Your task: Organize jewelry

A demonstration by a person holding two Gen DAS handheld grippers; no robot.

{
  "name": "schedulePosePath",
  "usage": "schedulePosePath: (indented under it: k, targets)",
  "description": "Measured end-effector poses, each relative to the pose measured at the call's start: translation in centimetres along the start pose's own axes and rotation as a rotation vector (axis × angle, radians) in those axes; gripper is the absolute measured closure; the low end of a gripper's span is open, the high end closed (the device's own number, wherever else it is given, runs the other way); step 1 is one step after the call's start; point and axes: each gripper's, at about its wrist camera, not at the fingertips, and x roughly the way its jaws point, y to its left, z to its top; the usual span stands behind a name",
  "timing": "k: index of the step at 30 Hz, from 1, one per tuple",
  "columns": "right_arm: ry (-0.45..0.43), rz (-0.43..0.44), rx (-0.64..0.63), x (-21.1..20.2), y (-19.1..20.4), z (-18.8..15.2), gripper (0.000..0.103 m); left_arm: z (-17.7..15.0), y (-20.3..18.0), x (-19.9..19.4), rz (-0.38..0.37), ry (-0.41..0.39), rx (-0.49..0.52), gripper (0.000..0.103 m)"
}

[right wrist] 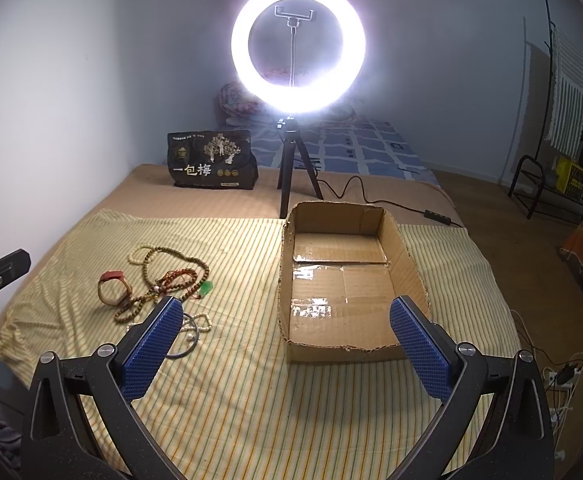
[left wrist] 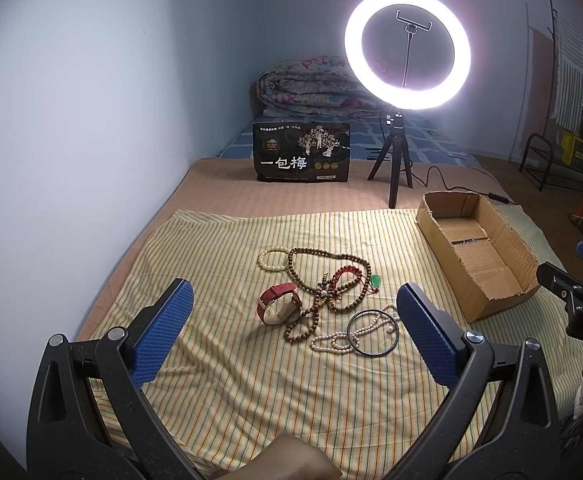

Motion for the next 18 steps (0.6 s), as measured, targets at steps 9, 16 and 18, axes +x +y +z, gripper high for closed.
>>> schedulePosePath:
  k: [9,16,18]
  targets:
    - [0.002,0.002,0.0,0.06,0.14,-0.11,0.0,-0.03,-0.01,-0.01,-0.001,0.0,0.0,0.0]
    - [0.007,0.012,0.0,0.1,0.34,-0.27,0.0,0.19,-0.05,-0.05,0.002,0.004,0.0,0.0]
    - [0.008,0.012,-0.001,0.11,0.4,-0.23,0.0,0.24,0.02,-0.12,0.003,0.006,-0.001,0.0]
